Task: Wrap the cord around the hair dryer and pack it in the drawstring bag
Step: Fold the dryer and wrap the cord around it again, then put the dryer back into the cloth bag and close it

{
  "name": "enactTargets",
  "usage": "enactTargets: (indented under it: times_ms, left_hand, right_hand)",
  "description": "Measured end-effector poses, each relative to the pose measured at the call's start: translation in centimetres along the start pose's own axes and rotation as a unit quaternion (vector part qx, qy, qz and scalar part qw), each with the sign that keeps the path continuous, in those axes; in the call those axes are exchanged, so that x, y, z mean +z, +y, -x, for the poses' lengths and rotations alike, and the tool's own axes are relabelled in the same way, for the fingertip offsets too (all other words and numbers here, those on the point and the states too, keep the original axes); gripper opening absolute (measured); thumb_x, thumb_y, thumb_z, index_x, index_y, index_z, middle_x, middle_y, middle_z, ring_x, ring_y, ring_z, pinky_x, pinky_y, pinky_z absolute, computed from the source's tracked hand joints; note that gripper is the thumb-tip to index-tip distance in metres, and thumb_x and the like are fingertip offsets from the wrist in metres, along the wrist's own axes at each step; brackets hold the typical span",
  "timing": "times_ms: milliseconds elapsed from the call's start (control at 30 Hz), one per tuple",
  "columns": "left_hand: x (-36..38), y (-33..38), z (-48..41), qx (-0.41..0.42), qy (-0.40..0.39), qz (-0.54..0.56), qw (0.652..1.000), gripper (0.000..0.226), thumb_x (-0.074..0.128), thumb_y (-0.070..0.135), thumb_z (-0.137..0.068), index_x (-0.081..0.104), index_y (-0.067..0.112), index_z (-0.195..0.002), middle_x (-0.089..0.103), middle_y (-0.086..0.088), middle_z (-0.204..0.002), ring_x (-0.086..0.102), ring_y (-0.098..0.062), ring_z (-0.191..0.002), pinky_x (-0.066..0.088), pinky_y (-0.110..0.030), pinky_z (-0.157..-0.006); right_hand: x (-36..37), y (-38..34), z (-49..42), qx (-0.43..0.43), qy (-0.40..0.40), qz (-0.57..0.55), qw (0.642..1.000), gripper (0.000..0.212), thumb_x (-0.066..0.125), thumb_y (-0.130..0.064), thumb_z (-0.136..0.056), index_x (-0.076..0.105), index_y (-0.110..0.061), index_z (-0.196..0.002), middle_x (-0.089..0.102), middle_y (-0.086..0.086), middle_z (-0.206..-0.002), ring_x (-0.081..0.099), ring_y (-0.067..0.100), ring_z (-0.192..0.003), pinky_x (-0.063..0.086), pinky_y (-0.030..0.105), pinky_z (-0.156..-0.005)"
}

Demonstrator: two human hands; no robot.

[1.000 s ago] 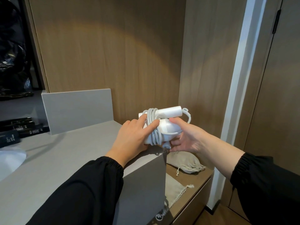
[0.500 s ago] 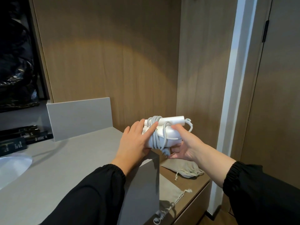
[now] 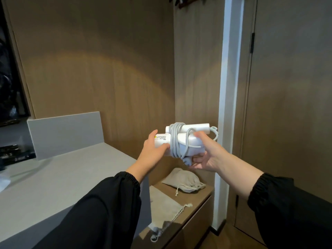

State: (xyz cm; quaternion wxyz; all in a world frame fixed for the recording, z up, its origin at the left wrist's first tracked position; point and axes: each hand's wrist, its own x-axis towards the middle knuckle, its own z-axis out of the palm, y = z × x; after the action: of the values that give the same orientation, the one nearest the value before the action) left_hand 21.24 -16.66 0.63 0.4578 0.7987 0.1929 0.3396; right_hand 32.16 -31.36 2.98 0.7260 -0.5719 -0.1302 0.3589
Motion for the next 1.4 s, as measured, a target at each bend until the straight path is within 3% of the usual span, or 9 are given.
enactTargets:
  times_ms: [167,333,467,667,800,1000,1200,1300,1400]
  left_hand:
    - [2.7,0.6,0.4,0.001,0.004,-0.001,1.0,0.064,0.056,0.033,-0.091,0.025,0.027,-0.146,0.039,-0.005,-0.141,0.05,-0.019,-0.114,0.041,-0.025,-0.087]
    - [4.4,-0.2,0.8,0.01,0.025,-0.016,0.999,0.061,0.057,0.035,-0.091,0.029,0.026,-0.144,0.045,-0.004,-0.136,0.051,-0.018,-0.111,0.042,-0.026,-0.086]
    - [6.0,-2.2,0.4,-0.004,0.017,-0.004,1.0,0.06,0.059,0.031,-0.091,0.031,0.024,-0.144,0.046,-0.003,-0.136,0.05,-0.018,-0.115,0.042,-0.027,-0.091]
    - [9.3,-8.0,-0.7,-0.061,0.01,0.018,0.998,0.06,0.064,0.024,-0.088,0.037,0.023,-0.141,0.051,-0.001,-0.133,0.053,-0.018,-0.115,0.047,-0.031,-0.096]
    - [11.4,-12.8,-1.2,-0.102,0.021,0.01,0.995,0.06,0.064,0.021,-0.088,0.036,0.022,-0.141,0.049,0.007,-0.122,0.051,-0.014,-0.108,0.044,-0.023,-0.084]
    - [14.4,-21.1,-1.4,-0.169,0.011,0.021,0.985,0.057,0.058,0.016,-0.092,0.032,0.023,-0.142,0.051,0.006,-0.123,0.052,-0.014,-0.11,0.042,-0.026,-0.086]
    - [16.6,-30.4,-0.8,-0.29,-0.06,-0.102,0.95,0.054,0.054,0.015,-0.093,0.036,0.021,-0.143,0.042,-0.007,-0.145,0.046,-0.024,-0.126,0.044,-0.037,-0.101]
    - [17.4,-34.2,-0.8,-0.317,-0.086,-0.183,0.927,0.048,0.053,0.015,-0.093,0.042,0.018,-0.14,0.044,-0.007,-0.143,0.047,-0.025,-0.125,0.043,-0.033,-0.1]
    - [18.5,-37.1,-0.8,-0.326,-0.122,-0.267,0.899,0.047,0.053,0.015,-0.091,0.045,0.017,-0.137,0.051,-0.009,-0.136,0.052,-0.028,-0.119,0.046,-0.035,-0.098]
  right_hand:
    - [-2.8,-0.1,0.2,-0.002,0.022,-0.011,1.0,0.033,0.066,-0.038,-0.084,0.052,-0.011,-0.096,0.06,0.022,-0.108,0.059,0.042,-0.105,0.046,0.057,-0.097]
    - [-4.3,0.6,-0.3,-0.003,0.023,-0.013,1.0,0.027,0.063,-0.034,-0.087,0.051,-0.01,-0.09,0.061,0.02,-0.093,0.062,0.037,-0.086,0.049,0.053,-0.094]
    - [-5.3,2.3,-2.3,-0.008,0.034,-0.021,0.999,0.027,0.066,-0.035,-0.085,0.054,-0.012,-0.096,0.063,0.019,-0.102,0.064,0.035,-0.089,0.053,0.049,-0.089]
    - [-7.6,7.4,-8.2,0.007,0.073,-0.018,0.997,0.041,0.068,-0.037,-0.08,0.06,-0.012,-0.11,0.066,0.021,-0.107,0.068,0.036,-0.085,0.054,0.05,-0.084]
    - [-8.9,11.9,-12.0,0.045,0.09,-0.027,0.995,0.036,0.066,-0.039,-0.083,0.057,-0.018,-0.111,0.065,0.013,-0.108,0.066,0.033,-0.094,0.056,0.048,-0.071]
    - [-9.8,19.4,-17.1,0.069,0.142,-0.058,0.986,0.037,0.065,-0.038,-0.085,0.06,-0.02,-0.117,0.069,0.008,-0.11,0.067,0.03,-0.098,0.056,0.049,-0.081]
    - [-11.9,25.9,-20.7,0.087,0.202,-0.119,0.968,0.027,0.065,-0.035,-0.086,0.062,-0.024,-0.111,0.07,0.004,-0.106,0.067,0.023,-0.088,0.053,0.05,-0.088]
    - [-13.0,27.8,-22.2,0.109,0.225,-0.138,0.958,0.016,0.064,-0.034,-0.088,0.061,-0.027,-0.102,0.069,0.004,-0.106,0.066,0.022,-0.087,0.051,0.053,-0.092]
    - [-13.9,28.5,-23.6,0.119,0.235,-0.149,0.953,0.011,0.064,-0.033,-0.088,0.061,-0.028,-0.097,0.068,0.005,-0.109,0.066,0.027,-0.099,0.05,0.053,-0.092]
